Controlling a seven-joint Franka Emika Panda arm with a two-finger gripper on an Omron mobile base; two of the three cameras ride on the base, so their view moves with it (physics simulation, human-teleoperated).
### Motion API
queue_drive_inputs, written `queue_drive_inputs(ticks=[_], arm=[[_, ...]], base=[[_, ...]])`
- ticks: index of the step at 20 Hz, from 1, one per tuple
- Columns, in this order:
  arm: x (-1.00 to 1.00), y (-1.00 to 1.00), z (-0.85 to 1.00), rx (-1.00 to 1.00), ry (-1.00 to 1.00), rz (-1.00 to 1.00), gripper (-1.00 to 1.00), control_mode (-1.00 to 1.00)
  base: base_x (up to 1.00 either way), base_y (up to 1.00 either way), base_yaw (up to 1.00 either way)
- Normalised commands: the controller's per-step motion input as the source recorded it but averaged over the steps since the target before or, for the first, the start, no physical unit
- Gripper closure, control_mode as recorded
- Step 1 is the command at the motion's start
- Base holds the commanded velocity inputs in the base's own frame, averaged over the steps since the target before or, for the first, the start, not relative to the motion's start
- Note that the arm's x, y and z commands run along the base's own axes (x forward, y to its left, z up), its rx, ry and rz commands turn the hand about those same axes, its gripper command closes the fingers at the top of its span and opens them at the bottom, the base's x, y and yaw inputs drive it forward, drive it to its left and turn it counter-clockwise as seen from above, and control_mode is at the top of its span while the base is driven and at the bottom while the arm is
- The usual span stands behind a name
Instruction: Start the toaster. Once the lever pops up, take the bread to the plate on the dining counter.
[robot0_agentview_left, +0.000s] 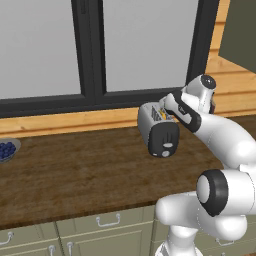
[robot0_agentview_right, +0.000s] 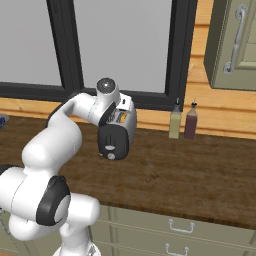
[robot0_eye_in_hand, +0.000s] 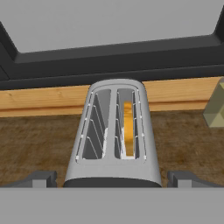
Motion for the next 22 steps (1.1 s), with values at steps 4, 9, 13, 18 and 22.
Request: queue_drive_inputs(ticks=[4, 9, 13, 18, 22], arm=[[0.0, 0.0, 0.0, 0.0, 0.0, 0.0, -1.0, -1.0], [0.0, 0.0, 0.0, 0.0, 0.0, 0.0, -1.0, -1.0], [0.0, 0.0, 0.0, 0.0, 0.0, 0.0, -1.0, -1.0], [0.0, 0.0, 0.0, 0.0, 0.0, 0.0, -1.0, -1.0], [0.0, 0.0, 0.0, 0.0, 0.0, 0.0, -1.0, -1.0]], base=[[0.0, 0.0, 0.0], [0.0, 0.0, 0.0], [0.0, 0.0, 0.0], [0.0, 0.0, 0.0], [0.0, 0.0, 0.0]])
